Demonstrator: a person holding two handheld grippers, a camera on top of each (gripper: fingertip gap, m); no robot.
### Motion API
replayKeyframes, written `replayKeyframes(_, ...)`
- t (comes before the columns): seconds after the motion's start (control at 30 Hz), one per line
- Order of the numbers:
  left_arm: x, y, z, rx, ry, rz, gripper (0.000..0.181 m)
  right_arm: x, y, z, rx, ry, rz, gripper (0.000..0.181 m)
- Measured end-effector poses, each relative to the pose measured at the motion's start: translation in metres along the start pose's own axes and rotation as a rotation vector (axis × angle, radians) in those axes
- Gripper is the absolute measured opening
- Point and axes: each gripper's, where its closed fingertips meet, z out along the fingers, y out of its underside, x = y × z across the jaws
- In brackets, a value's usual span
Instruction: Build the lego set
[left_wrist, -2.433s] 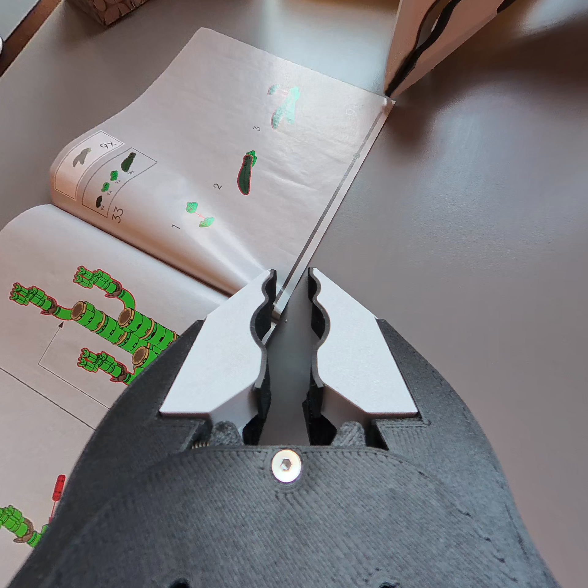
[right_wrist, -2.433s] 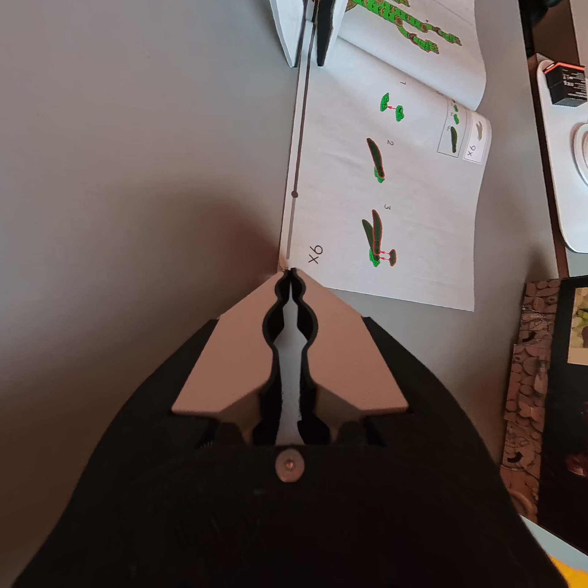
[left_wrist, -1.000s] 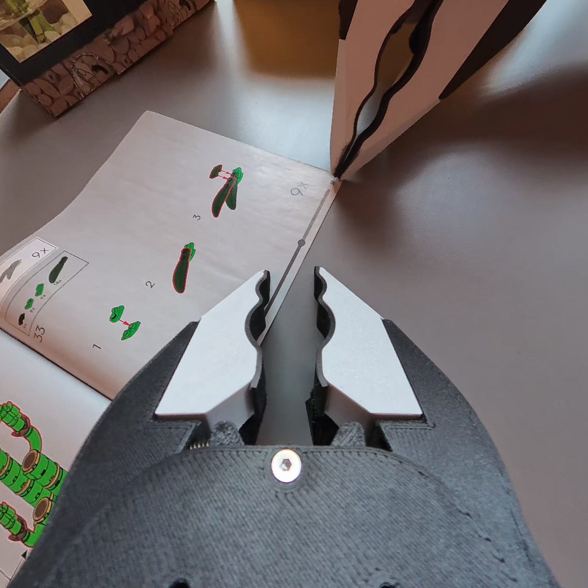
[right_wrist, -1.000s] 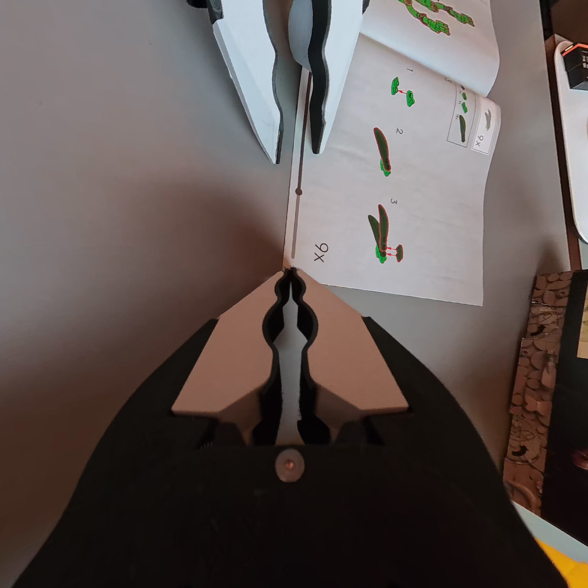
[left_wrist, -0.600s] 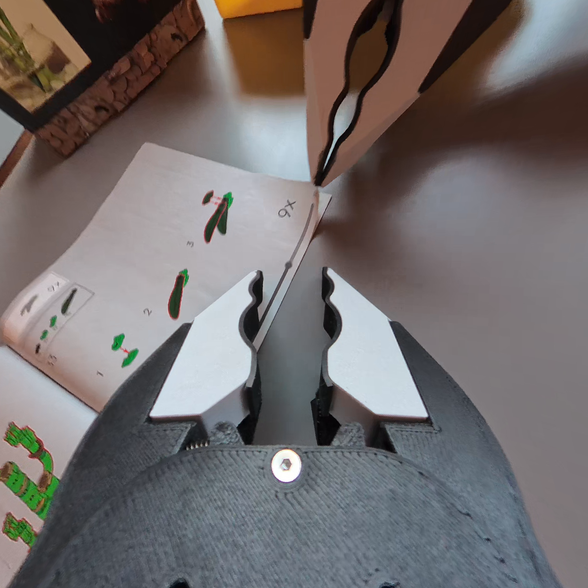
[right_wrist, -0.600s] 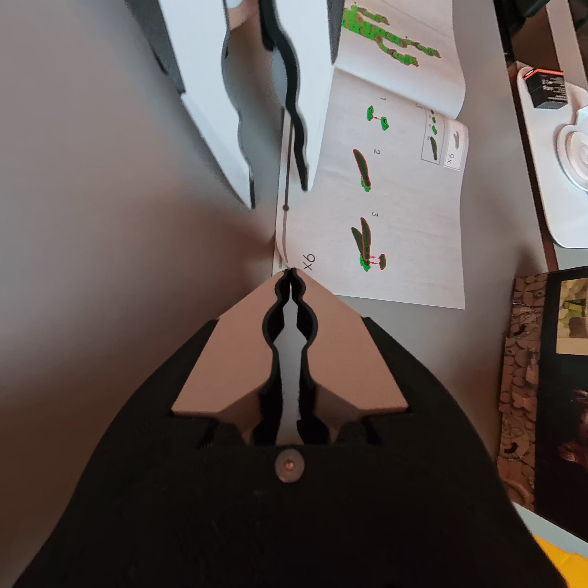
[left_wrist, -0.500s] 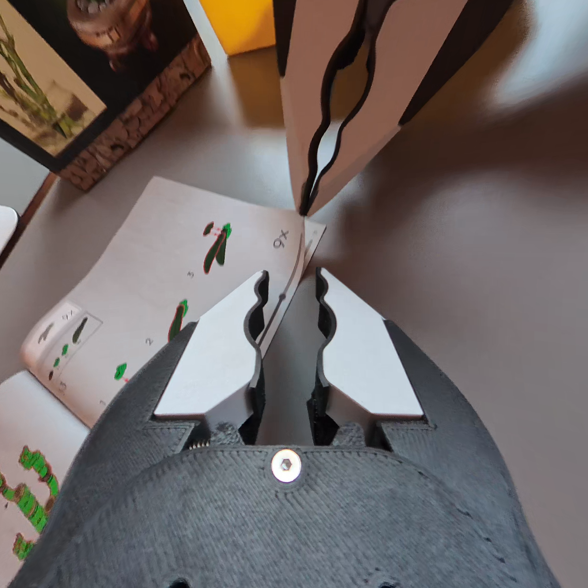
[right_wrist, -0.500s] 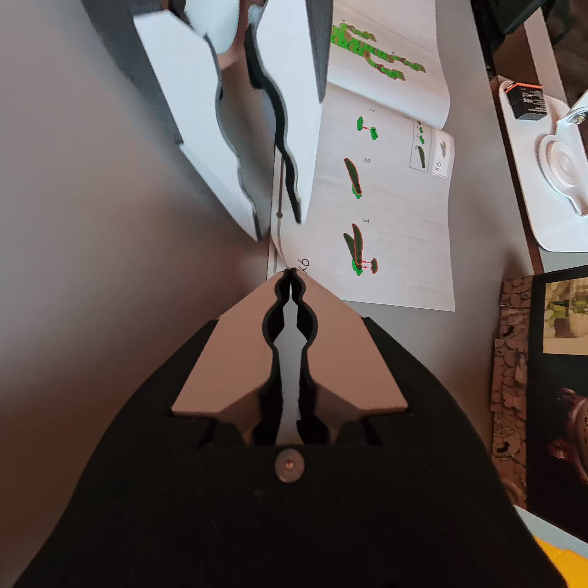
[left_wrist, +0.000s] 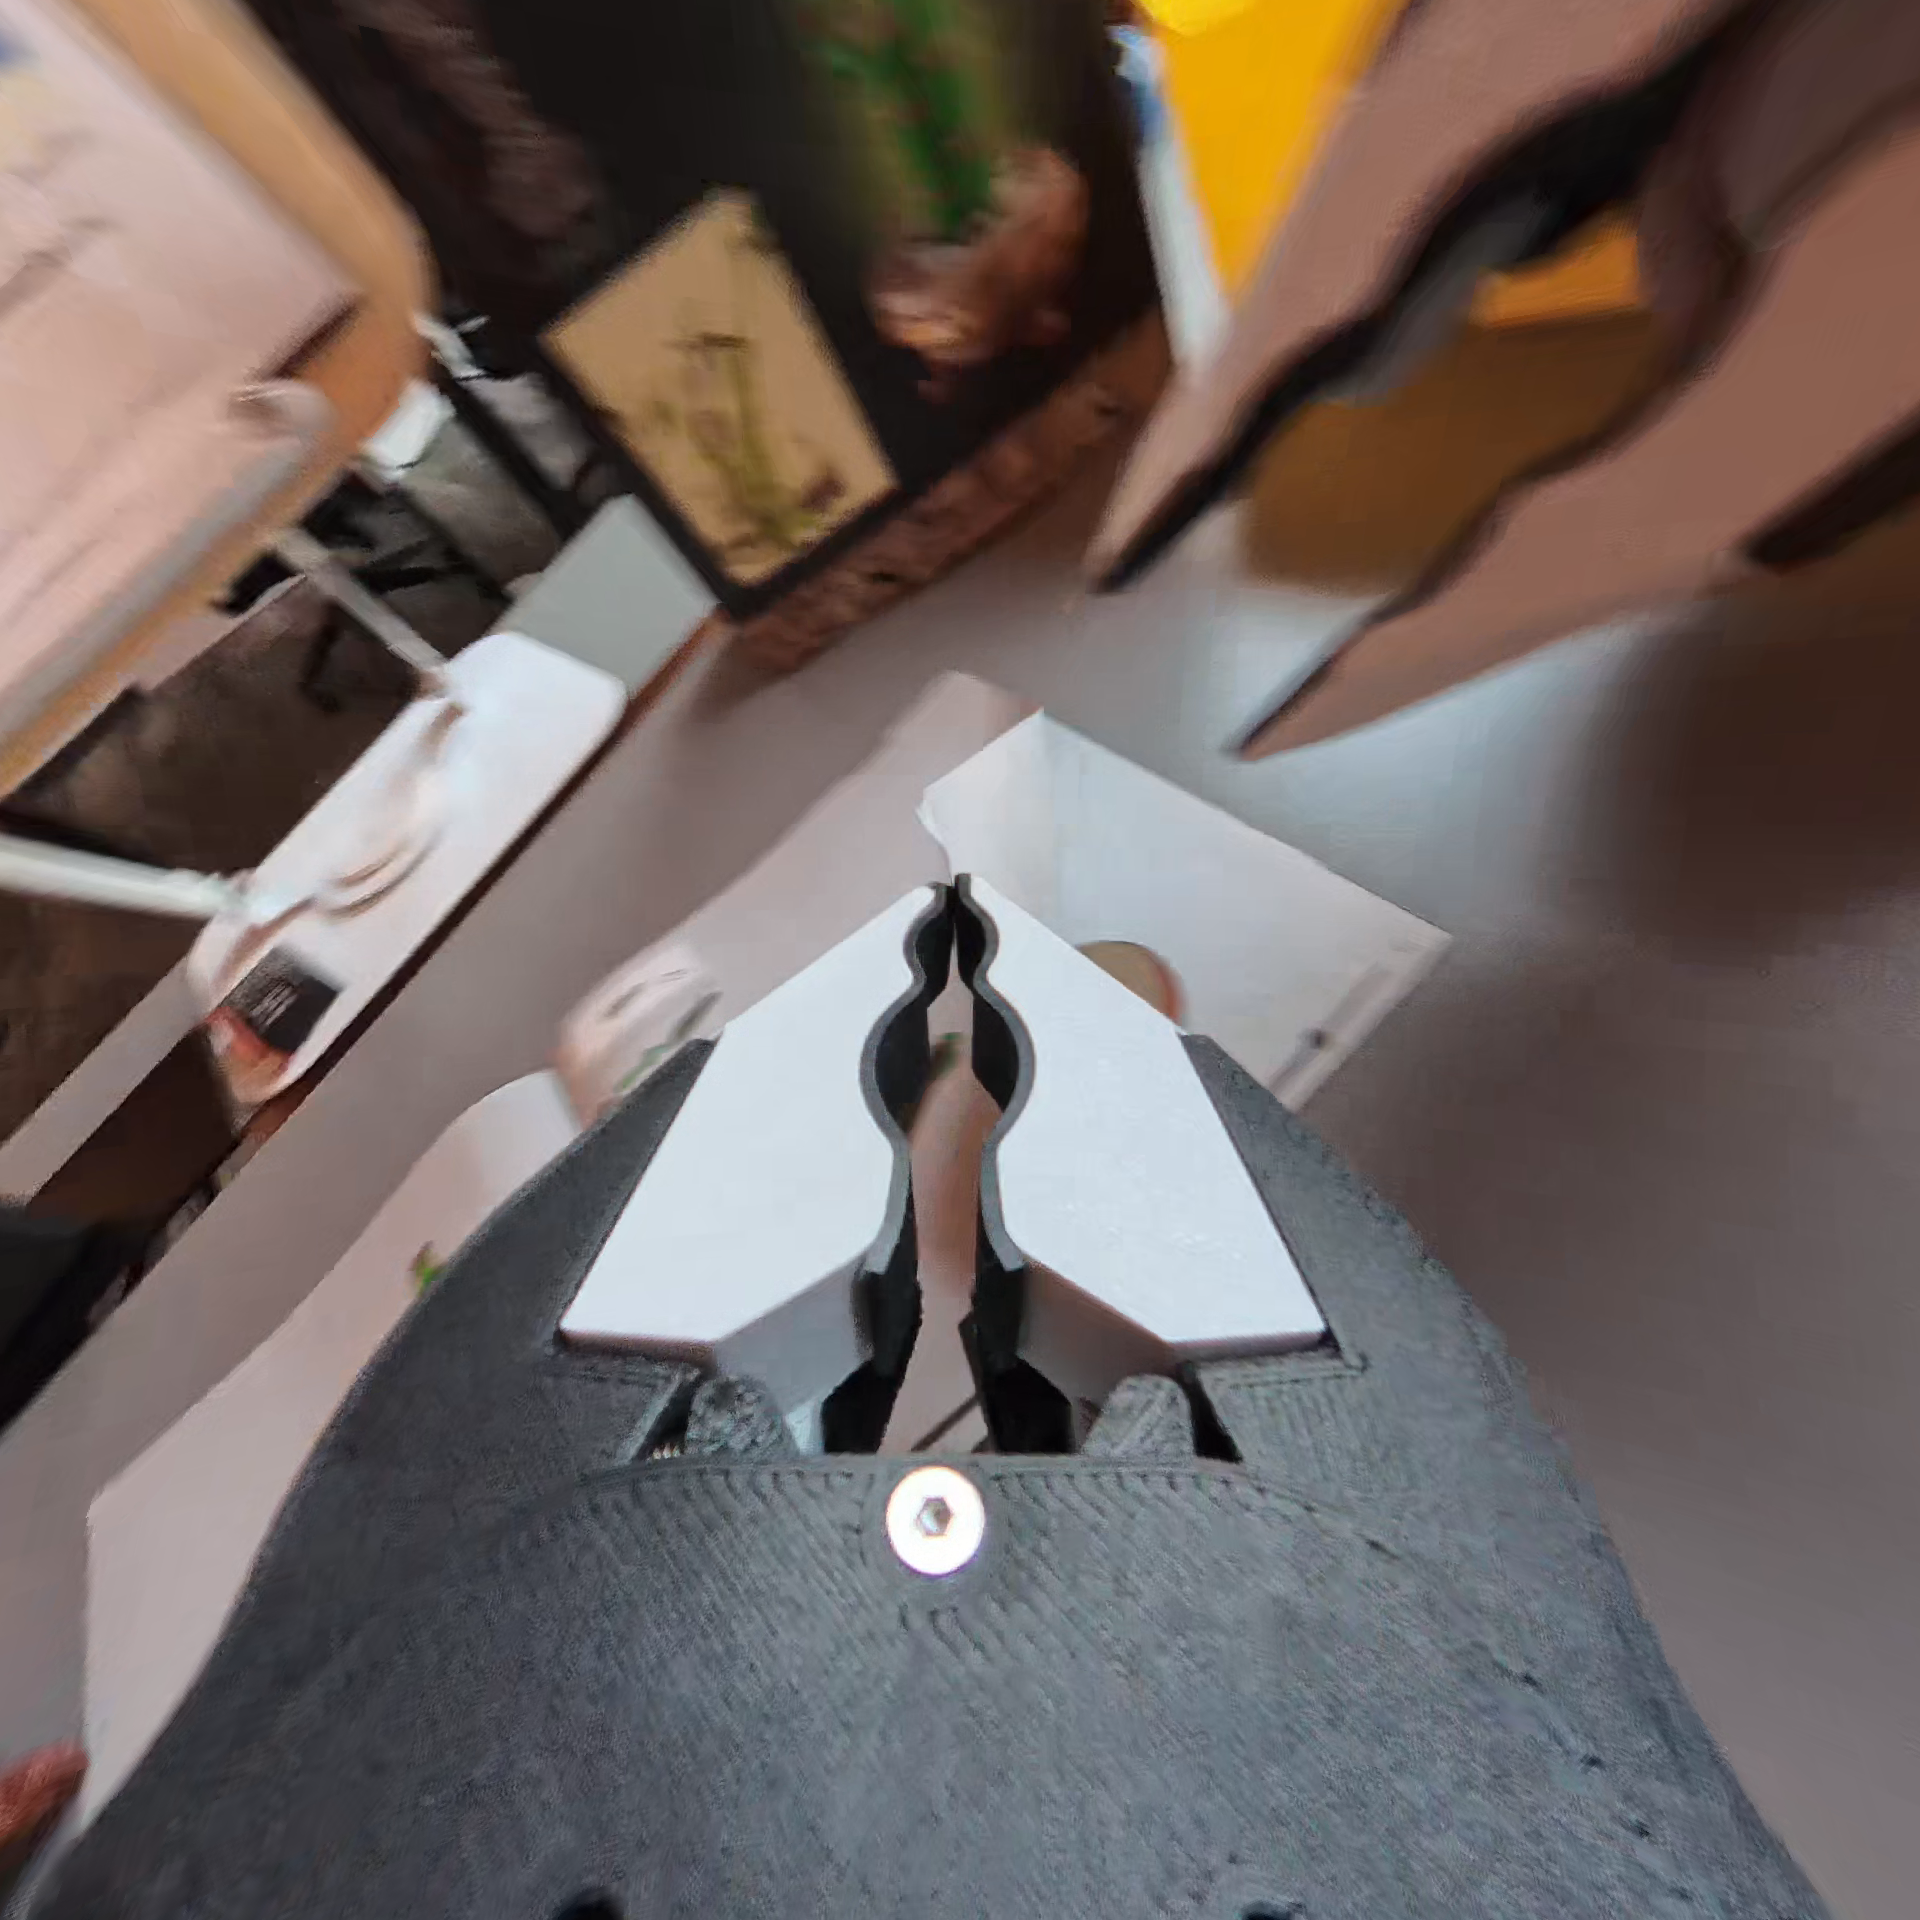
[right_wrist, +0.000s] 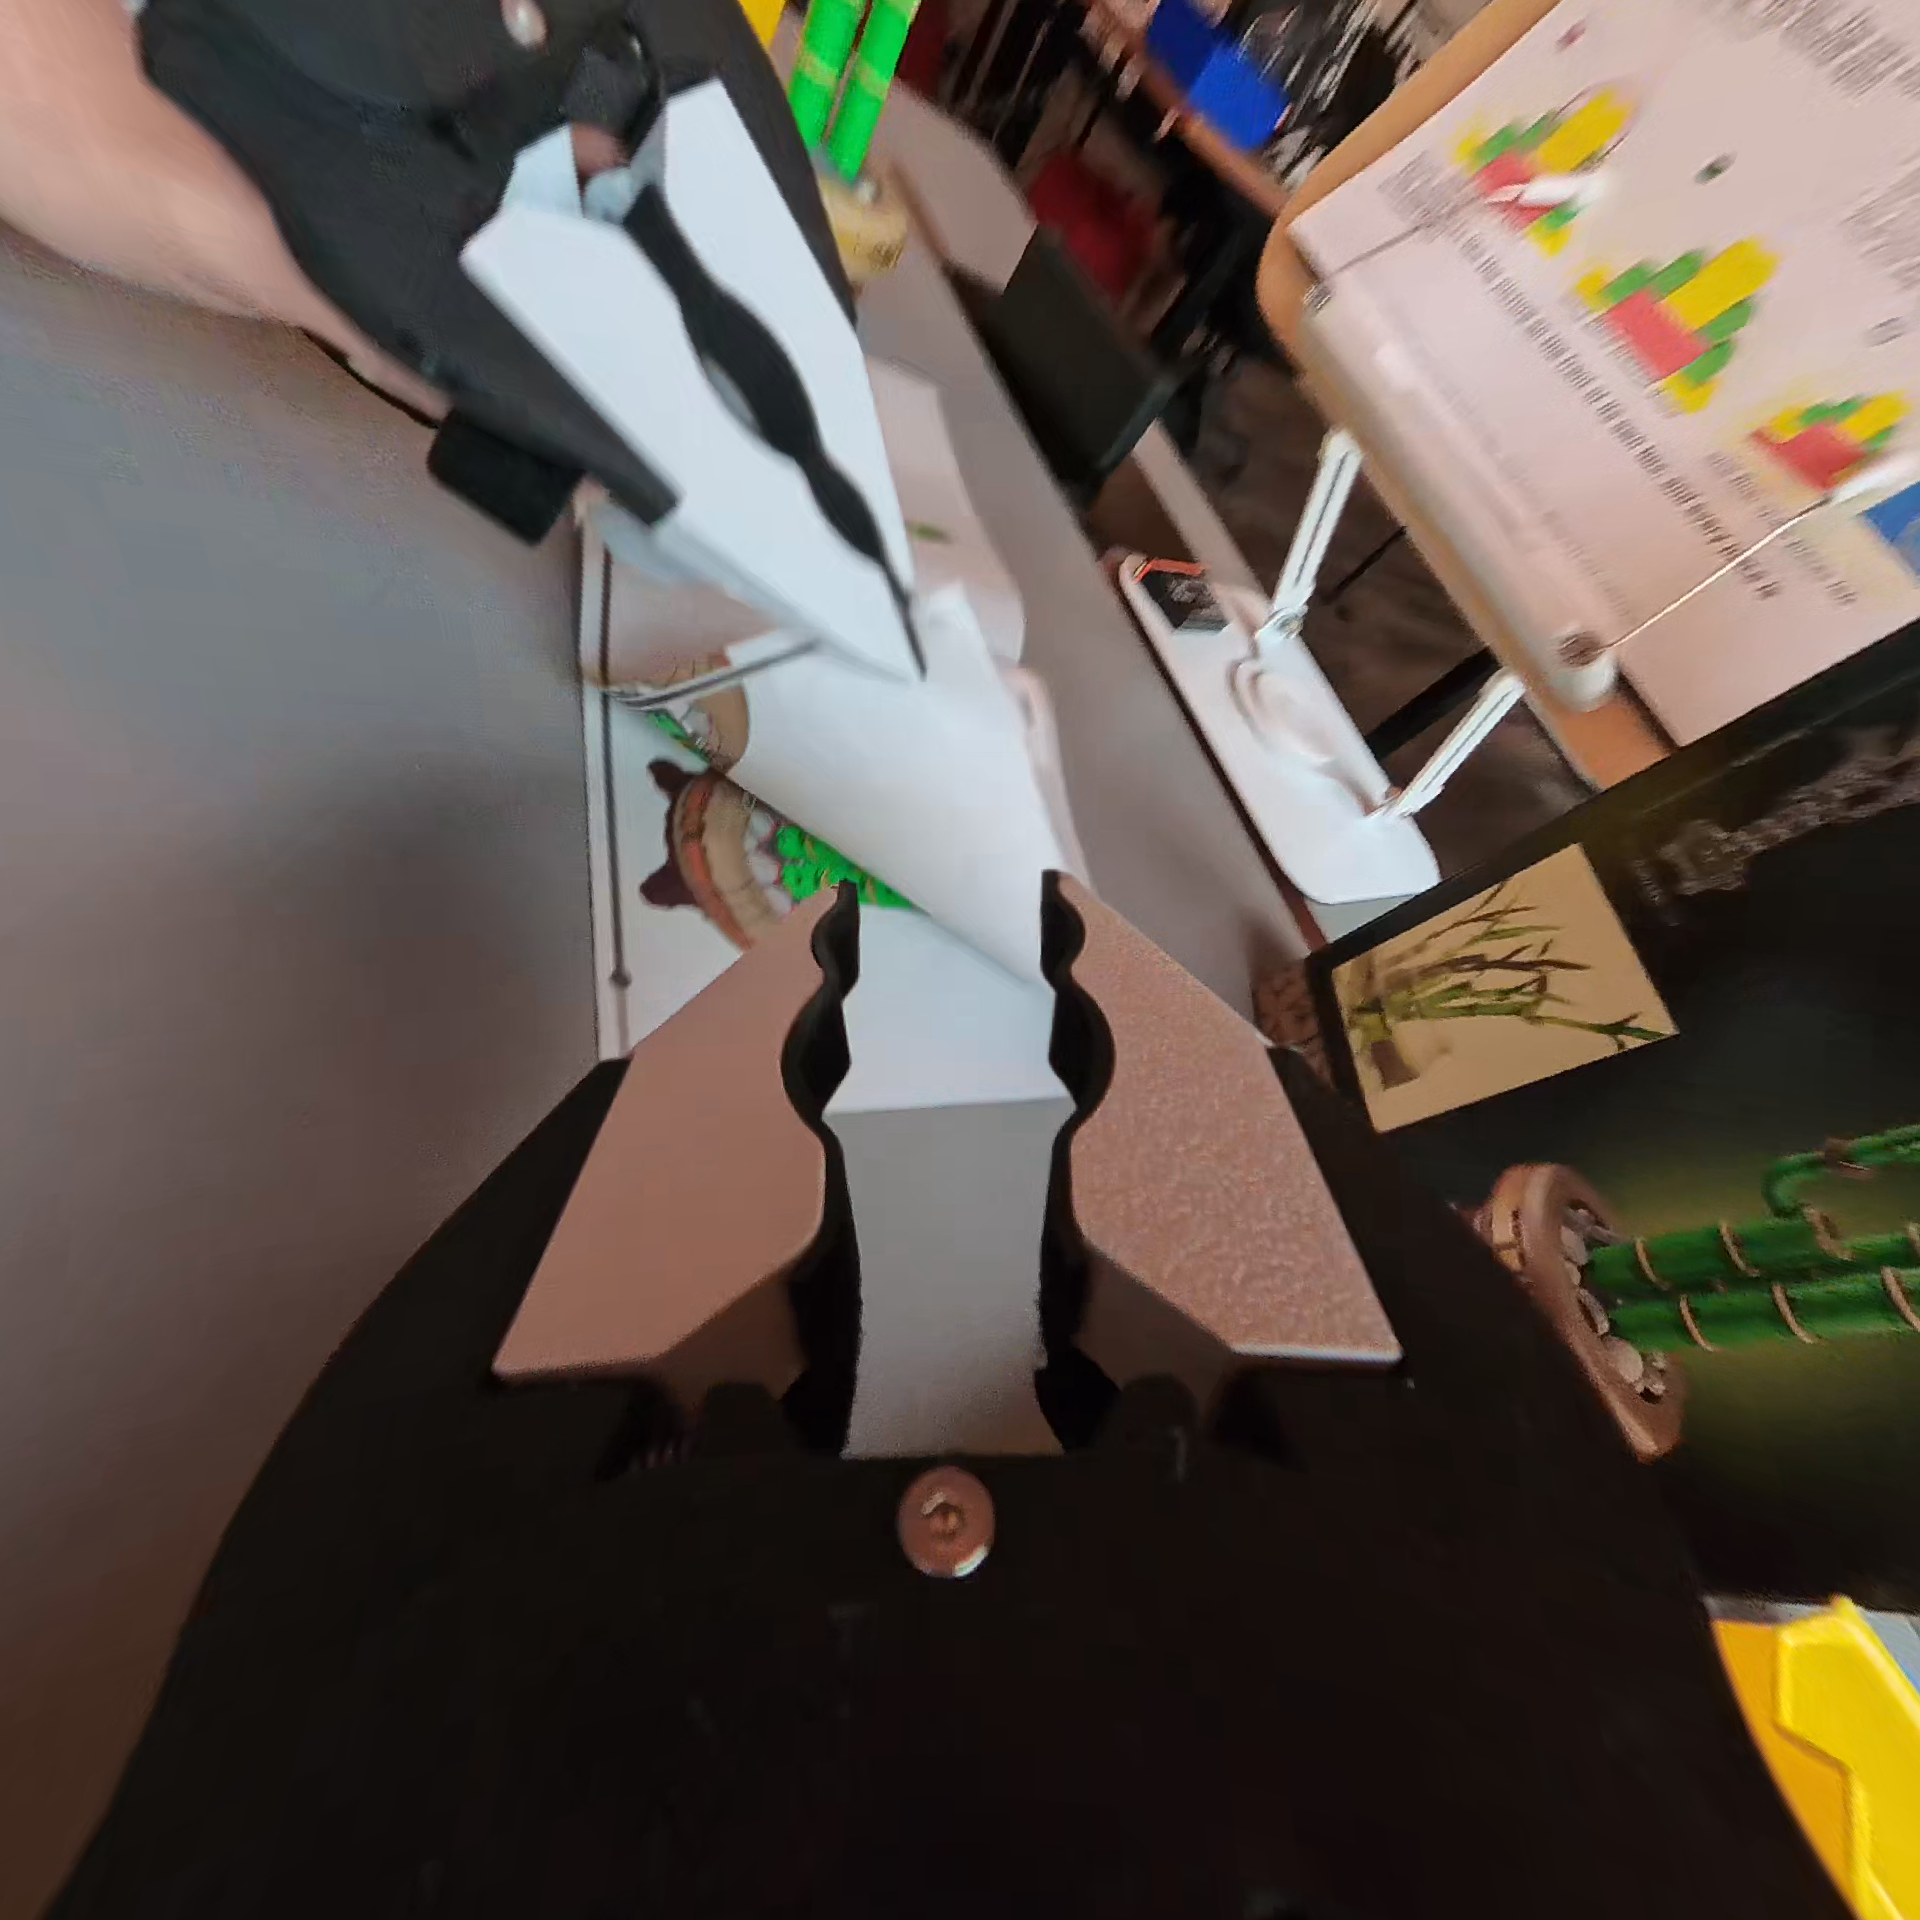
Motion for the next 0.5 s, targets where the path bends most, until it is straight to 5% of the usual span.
replayKeyframes(0.1, -0.068, 0.002, -0.036, 0.082, -0.117, -0.232, 0.0, -0.004, -0.005, 0.007, 0.057, -0.02, 0.061, 0.028)
replayKeyframes(0.23, -0.136, 0.024, -0.09, 0.184, -0.248, -0.439, 0.0, -0.03, 0.021, 0.03, -0.072, -0.16, 0.177, 0.014)
replayKeyframes(0.33, -0.16, 0.036, -0.118, 0.222, -0.321, -0.48, 0.0, -0.03, 0.029, 0.037, -0.11, -0.161, 0.223, 0.0)
replayKeyframes(0.5, -0.176, 0.051, -0.138, 0.204, -0.432, -0.419, 0.0, -0.025, 0.021, 0.034, -0.085, -0.274, 0.638, 0.0)
